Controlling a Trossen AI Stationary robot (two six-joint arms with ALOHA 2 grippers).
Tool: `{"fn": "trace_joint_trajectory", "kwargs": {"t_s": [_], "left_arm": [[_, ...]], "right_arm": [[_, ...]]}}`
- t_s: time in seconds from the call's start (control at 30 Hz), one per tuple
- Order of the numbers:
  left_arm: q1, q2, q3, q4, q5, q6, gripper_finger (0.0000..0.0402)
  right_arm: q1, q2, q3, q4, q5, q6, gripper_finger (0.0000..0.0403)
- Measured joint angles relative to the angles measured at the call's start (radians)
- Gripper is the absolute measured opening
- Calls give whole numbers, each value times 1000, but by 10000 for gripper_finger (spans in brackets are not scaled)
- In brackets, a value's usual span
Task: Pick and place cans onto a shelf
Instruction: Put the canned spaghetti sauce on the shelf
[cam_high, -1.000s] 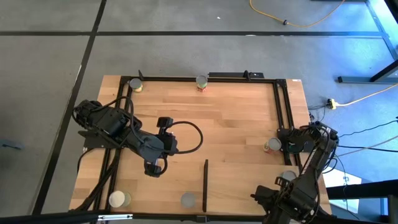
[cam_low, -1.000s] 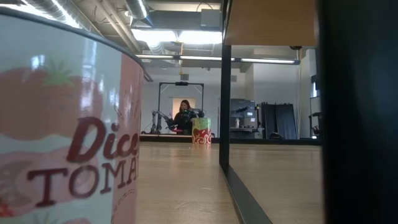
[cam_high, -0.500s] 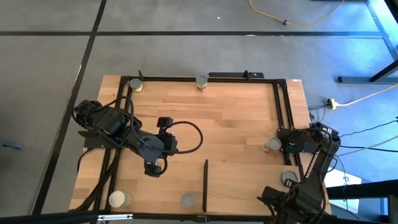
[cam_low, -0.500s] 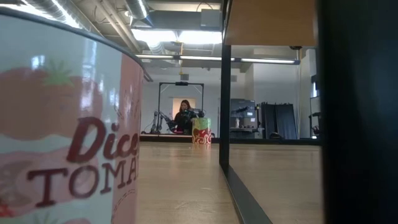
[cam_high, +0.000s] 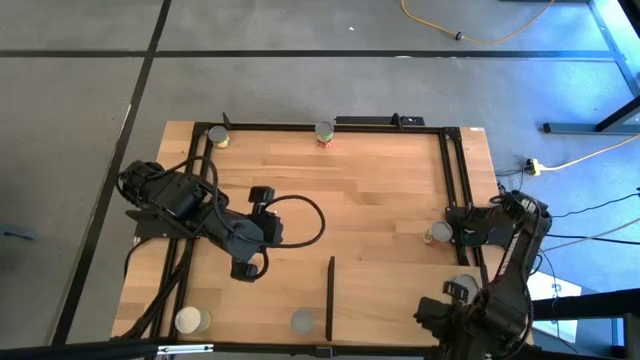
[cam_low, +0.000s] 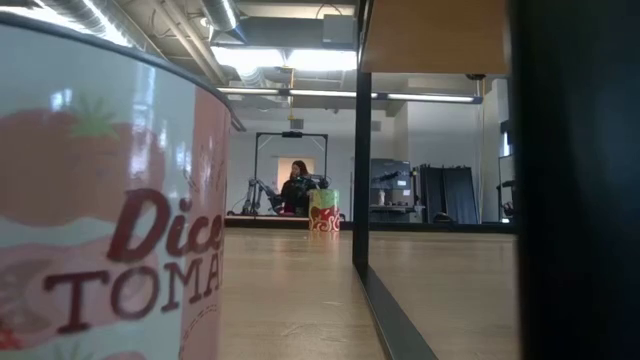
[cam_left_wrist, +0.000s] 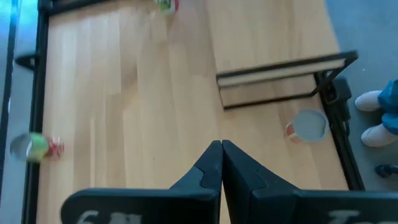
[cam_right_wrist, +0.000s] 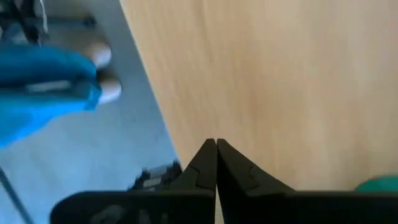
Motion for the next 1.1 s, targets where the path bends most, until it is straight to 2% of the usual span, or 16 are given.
{"fn": "trace_joint_trajectory", "kwargs": {"t_s": [0.13, 0.23, 0.43, 0.57, 0.8, 0.97, 1.1], "left_arm": [[0, 0, 0, -41, 5, -66, 0], [-3, 0, 0, -42, 49, -99, 0], [-49, -2, -45, -42, 163, -138, 0], [-68, -1, -69, -41, 111, -177, 0], [-46, -1, -137, -41, 92, -241, 0], [-49, -1, -151, -41, 130, -145, 0], [-46, -1, -153, -41, 87, -87, 0]], "right_arm": [[-11, -44, 0, -14, 139, 1, 3], [-36, -75, 0, -27, 203, 2, 3], [-114, -85, 0, -100, 212, -19, 3], [-162, -93, 0, -134, 206, -53, 3], [-226, -132, 0, -142, 208, -80, 3], [-257, -160, 0, -162, 261, -79, 3], [-286, -180, 0, -169, 278, -80, 3]]}}
